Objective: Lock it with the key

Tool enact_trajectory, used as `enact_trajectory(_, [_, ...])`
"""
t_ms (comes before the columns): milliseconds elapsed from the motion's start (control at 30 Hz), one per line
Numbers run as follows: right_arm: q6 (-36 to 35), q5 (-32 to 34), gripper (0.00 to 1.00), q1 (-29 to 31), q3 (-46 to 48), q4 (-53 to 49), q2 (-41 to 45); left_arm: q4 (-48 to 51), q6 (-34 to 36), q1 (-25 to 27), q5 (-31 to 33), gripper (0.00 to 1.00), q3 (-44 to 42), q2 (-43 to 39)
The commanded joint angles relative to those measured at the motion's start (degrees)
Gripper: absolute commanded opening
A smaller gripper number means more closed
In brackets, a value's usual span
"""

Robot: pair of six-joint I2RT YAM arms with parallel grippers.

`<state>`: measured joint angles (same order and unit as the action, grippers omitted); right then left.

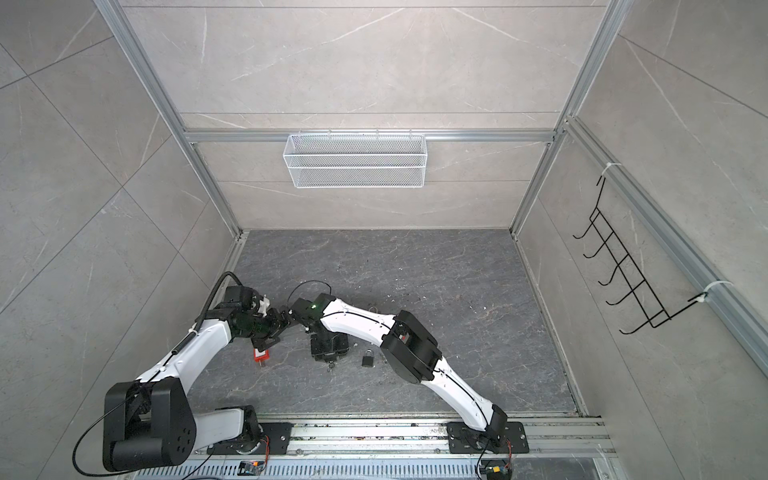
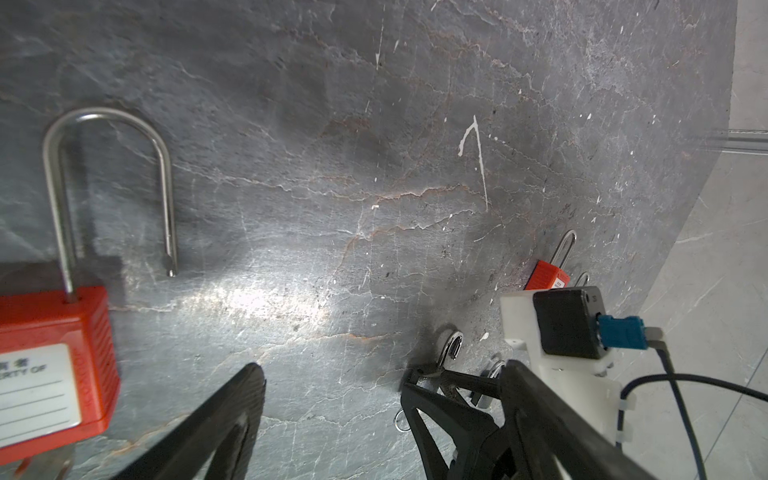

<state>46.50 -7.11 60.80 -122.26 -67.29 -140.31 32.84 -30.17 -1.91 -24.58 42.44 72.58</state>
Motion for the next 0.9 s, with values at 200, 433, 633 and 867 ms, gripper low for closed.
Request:
enact_trajectory(200, [-1.2,0.8,0.4,0.8,-4.3,-4.4,-3.5,-0.6,1.1,-0.3,-0.2,0.91,-0.2,0.3])
enact_trajectory(433, [-2.6,1.9,0.38,2.1,-13.9,-11.4,-9.7,-0.3,1.2,-0.4,0.2,0.91,-0.2,0.2])
enact_trajectory(633, [-3.1,2.7,0.34,2.4,-16.1,-12.5,-10.1,-0.1,1.1,-0.4,0.9,0.91,-0.2,-0.2])
enact_trajectory(867, [-7.5,8.9,0.3,4.1,-15.9,-10.4,-3.0,-0.2,1.0,-0.4,1.6,0.91,-0.3,-2.3])
